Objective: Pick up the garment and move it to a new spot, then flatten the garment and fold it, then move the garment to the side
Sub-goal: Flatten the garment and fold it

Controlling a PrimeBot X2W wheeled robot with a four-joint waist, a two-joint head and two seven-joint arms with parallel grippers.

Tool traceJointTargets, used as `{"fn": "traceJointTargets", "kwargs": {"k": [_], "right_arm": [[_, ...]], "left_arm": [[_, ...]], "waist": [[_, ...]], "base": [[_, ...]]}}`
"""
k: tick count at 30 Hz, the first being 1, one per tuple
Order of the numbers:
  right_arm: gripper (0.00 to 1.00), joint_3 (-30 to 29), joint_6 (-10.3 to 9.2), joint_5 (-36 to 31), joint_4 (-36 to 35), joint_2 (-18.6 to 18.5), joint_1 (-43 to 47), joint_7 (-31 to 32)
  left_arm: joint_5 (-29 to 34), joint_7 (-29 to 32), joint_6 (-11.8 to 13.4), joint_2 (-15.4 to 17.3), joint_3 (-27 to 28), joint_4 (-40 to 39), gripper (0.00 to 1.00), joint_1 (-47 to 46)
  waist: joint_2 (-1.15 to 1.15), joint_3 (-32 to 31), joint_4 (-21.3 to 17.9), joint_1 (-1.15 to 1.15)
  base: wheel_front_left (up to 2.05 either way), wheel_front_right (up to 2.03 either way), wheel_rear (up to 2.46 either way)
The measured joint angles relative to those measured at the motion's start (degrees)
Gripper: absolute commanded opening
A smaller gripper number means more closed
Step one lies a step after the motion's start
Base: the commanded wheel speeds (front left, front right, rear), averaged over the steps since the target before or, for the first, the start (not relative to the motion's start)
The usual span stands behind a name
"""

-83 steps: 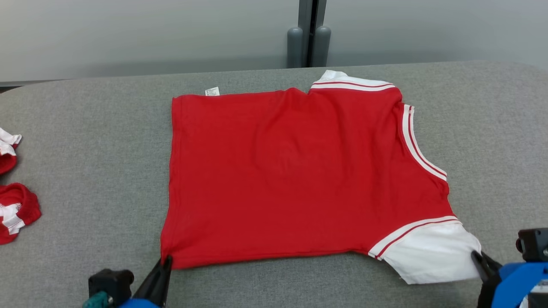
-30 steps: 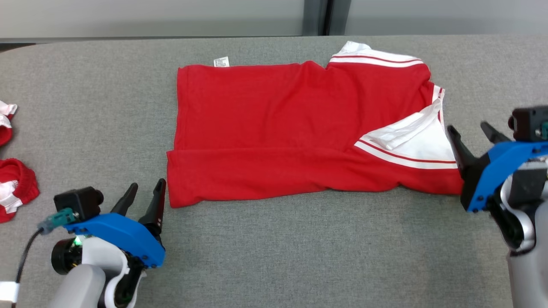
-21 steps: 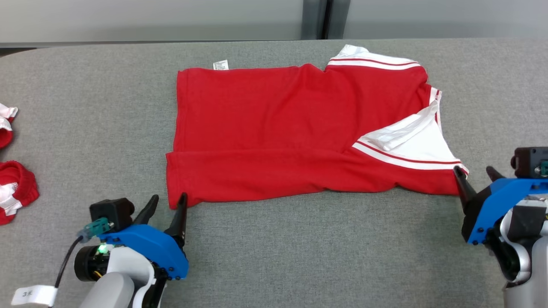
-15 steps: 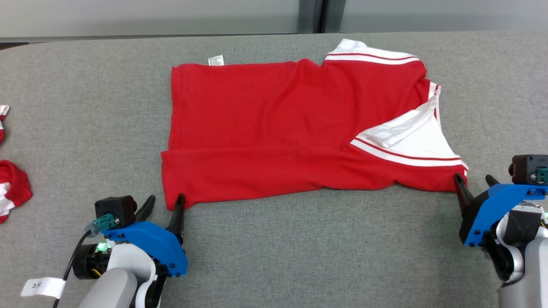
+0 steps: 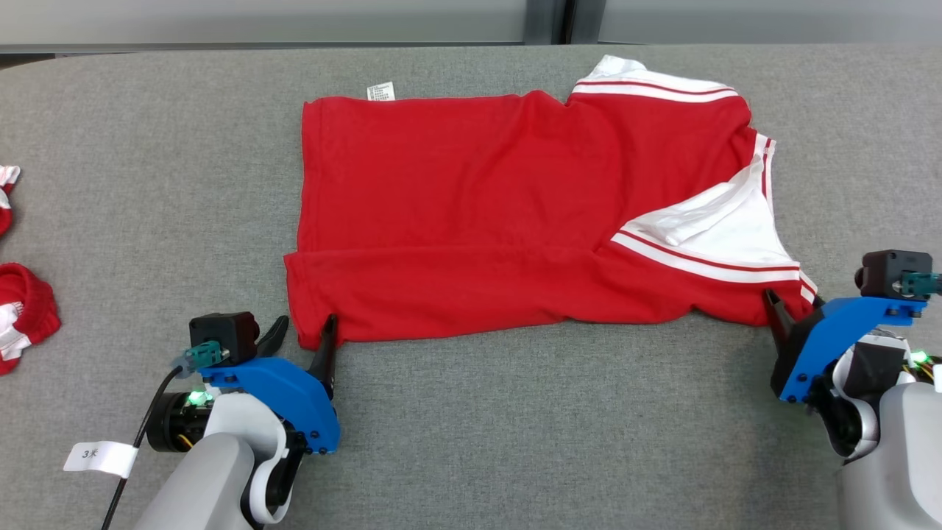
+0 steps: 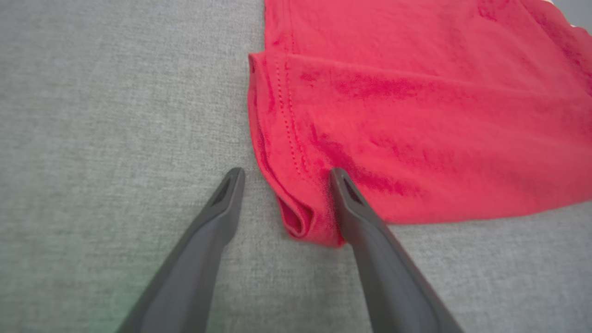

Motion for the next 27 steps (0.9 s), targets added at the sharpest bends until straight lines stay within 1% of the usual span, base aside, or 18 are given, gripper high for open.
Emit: {"fn": "traceJointTargets", "kwargs": {"k": [1, 2, 3, 4, 7, 11, 14, 16, 20, 24, 27], "right_arm": [[0.30, 0.3, 0.01, -0.1, 0.2, 0.0, -0.1, 0.0], [0.30, 0.6, 0.01, -0.1, 0.3, 0.0, -0.2, 0.0], [0.05, 0.9, 0.01, -0.1, 0.4, 0.0, -0.3, 0.0], [0.00, 1.2, 0.07, -0.2, 0.3, 0.0, -0.3, 0.0], [0.00, 1.7, 0.07, -0.2, -0.2, 0.2, -0.2, -0.1], [0.00, 1.4, 0.08, 0.1, -2.8, 0.3, 1.6, -0.1], [0.00, 1.4, 0.08, 1.1, -6.6, 0.4, 3.9, 1.8], [0.00, 1.2, 0.08, 1.5, -10.1, 0.4, 5.4, 3.5], [0.00, 0.8, 0.08, 3.0, -17.5, 0.4, 10.7, 7.2], [0.00, 1.1, 0.08, 5.7, -24.2, 0.4, 16.7, 10.2], [0.00, 1.1, 0.08, 7.8, -27.3, 0.4, 20.9, 11.8]], "left_arm": [[0.0, 0.2, -0.1, -0.1, -0.2, 0.5, 0.60, -0.3], [-0.1, 0.2, -0.2, -0.2, -0.2, 0.9, 0.60, -0.5], [-0.3, 0.1, -0.6, -0.3, -0.3, 1.3, 0.29, -0.7], [-0.4, 0.0, -1.0, -0.3, -0.3, 1.7, 0.00, -0.9], [-1.0, -0.4, -1.5, -1.1, -0.4, 2.7, 0.00, -1.1], [-1.7, -2.0, -1.5, -0.9, 0.3, 2.1, 0.00, -0.1], [-3.5, -2.6, -1.2, -0.3, 1.8, -0.5, 0.00, 2.9], [-4.2, -2.1, -0.6, 0.8, 2.4, -3.5, 0.00, 5.3], [-5.7, 0.9, 1.4, 3.1, 2.9, -11.3, 0.00, 10.6], [-6.1, 4.8, 4.4, 6.0, 2.9, -19.1, 0.00, 16.5], [-6.1, 6.8, 6.9, 7.6, 2.9, -24.5, 0.00, 20.3]], "waist": [[0.00, 0.0, 0.0, 0.00], [0.00, 0.0, -0.1, 0.00], [0.00, 0.0, -0.2, -0.01], [0.00, -0.1, -0.3, 0.00], [0.00, -0.5, -0.6, 0.01], [0.00, -1.6, -0.8, 0.02], [0.00, -2.7, -1.0, 0.02], [0.00, -3.5, -1.1, 0.02], [0.00, -5.1, -1.1, 0.01], [0.00, -6.2, -1.0, 0.01], [0.00, -6.7, -1.0, 0.01]], "base": [[0.00, 0.00, 0.00], [0.00, 0.00, 0.00], [0.00, 0.00, 0.00], [0.00, 0.00, 0.00], [0.00, 0.00, 0.00], [0.00, 0.00, 0.00], [0.00, 0.00, 0.00], [0.00, 0.00, 0.00], [0.00, 0.00, 0.00], [0.00, 0.00, 0.00], [0.00, 0.00, 0.00]]}}
